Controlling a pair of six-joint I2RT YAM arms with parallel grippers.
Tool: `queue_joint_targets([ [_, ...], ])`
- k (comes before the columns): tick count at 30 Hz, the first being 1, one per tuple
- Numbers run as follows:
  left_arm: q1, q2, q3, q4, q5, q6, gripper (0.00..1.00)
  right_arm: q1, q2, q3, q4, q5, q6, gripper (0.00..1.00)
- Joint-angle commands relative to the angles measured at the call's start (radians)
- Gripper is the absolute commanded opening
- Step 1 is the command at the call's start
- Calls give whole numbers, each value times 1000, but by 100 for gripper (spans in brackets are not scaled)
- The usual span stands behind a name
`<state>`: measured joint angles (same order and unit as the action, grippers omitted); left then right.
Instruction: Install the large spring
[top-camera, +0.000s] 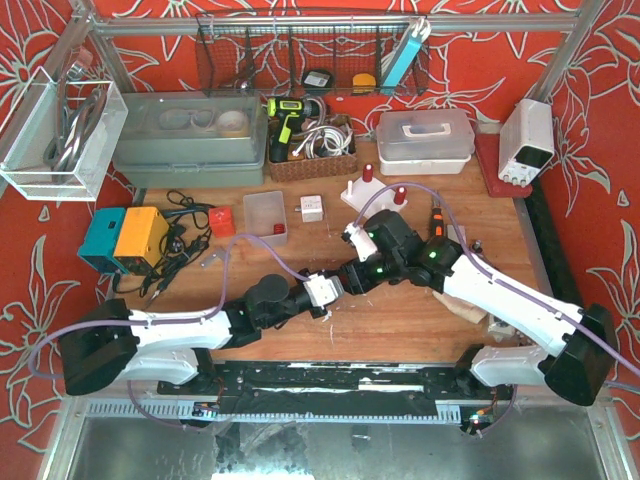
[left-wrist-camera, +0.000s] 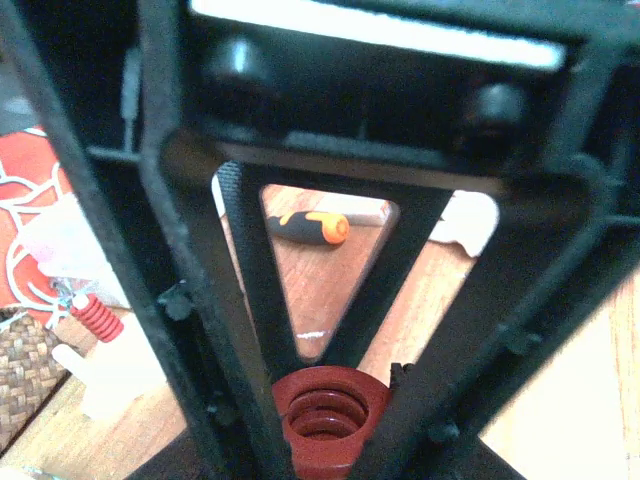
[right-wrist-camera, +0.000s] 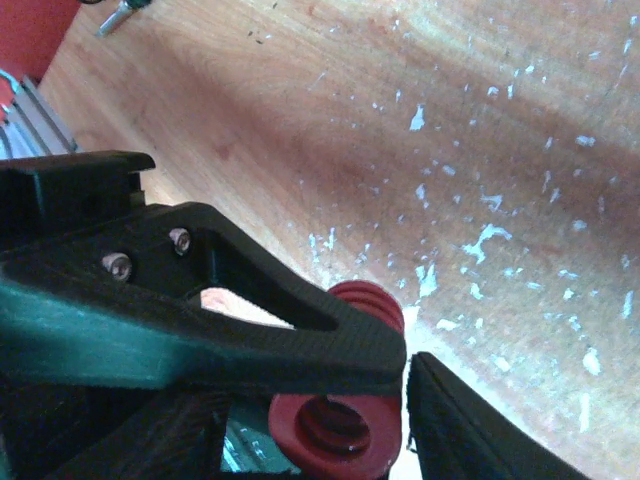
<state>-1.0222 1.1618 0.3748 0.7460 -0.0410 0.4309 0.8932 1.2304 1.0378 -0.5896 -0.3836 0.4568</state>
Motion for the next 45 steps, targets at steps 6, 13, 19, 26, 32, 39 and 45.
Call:
queue_joint_targets([
  [6,-10,17,35,119,-73,21,0,17,15,-3,-35,83,9,17],
  [13,-10,16,14,127,-102,18,23,15,11,15,-3,121,21,0],
  [19,-10,-5,-1,92,-129,4,84,7,-6,51,-6,198,16,0],
  [26,-10,-49,-66,50,-163,-96,100,-58,4,114,-88,356,-55,0],
  [32,-9,-42,-93,22,-278,-203,100,-198,66,170,-110,439,-136,0],
  [39,-9,-41,-187,156,-297,-289,100,-313,279,318,-137,497,-229,0],
  [45,-9,-98,-171,90,-260,-293,100,-373,456,496,-190,500,-272,0],
])
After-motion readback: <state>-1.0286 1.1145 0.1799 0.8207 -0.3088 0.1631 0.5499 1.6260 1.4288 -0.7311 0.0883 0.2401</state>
